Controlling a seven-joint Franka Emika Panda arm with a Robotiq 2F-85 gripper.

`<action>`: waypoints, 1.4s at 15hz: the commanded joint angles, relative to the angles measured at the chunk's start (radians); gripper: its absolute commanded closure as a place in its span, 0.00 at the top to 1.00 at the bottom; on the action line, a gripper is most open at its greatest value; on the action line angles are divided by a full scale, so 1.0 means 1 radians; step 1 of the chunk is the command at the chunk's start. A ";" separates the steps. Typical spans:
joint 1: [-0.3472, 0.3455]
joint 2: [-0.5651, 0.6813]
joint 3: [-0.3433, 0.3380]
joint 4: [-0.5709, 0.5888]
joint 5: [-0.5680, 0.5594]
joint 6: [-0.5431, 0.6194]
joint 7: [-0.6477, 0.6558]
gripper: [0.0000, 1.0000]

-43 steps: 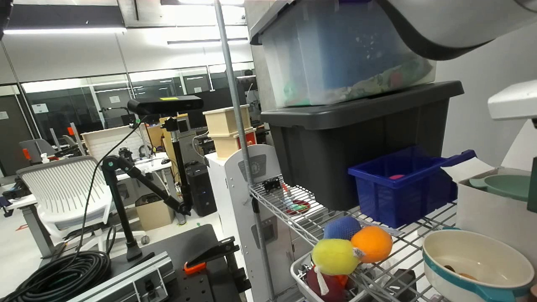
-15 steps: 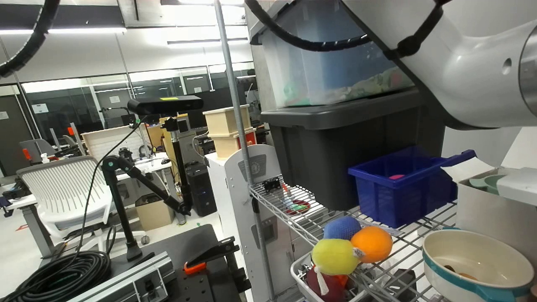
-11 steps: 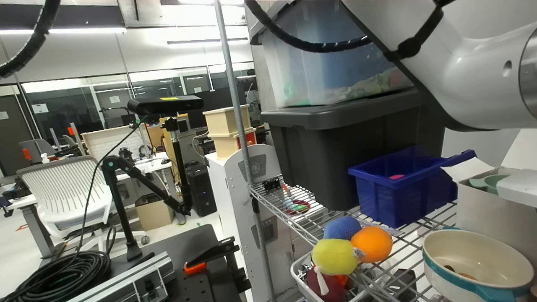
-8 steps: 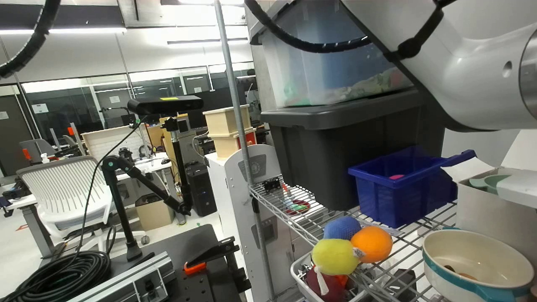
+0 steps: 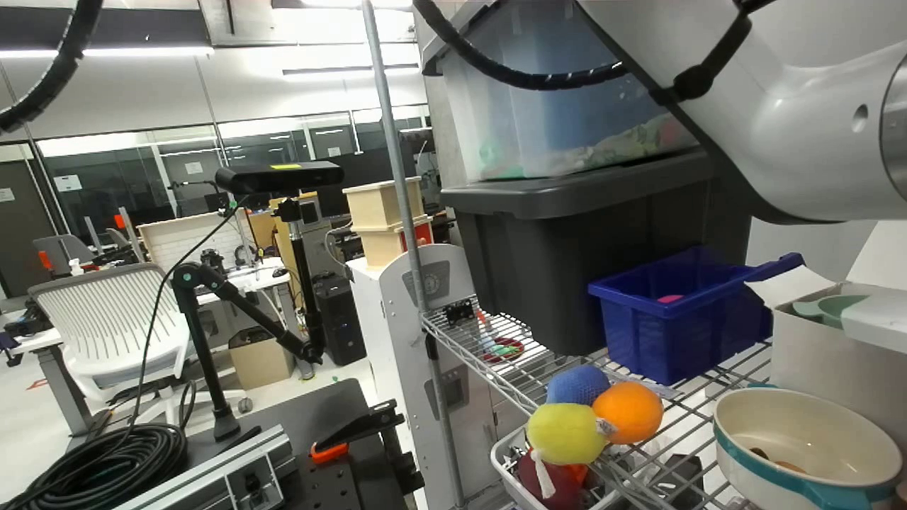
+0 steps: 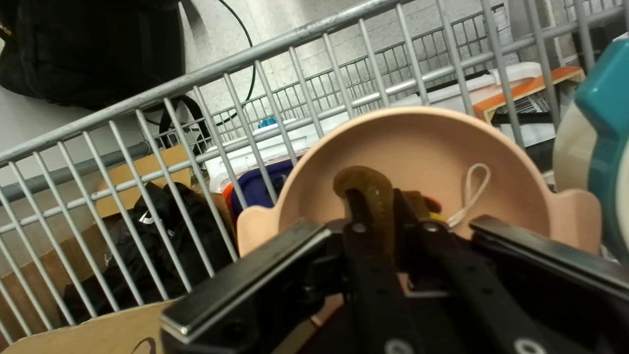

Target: Move the brown doll from the beige bowl to the light-green bowl

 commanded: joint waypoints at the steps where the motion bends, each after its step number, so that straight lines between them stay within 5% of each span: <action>1: -0.008 -0.024 0.018 -0.005 0.021 0.008 -0.011 0.03; 21: 0.069 -0.382 0.048 -0.243 0.009 0.046 0.005 0.03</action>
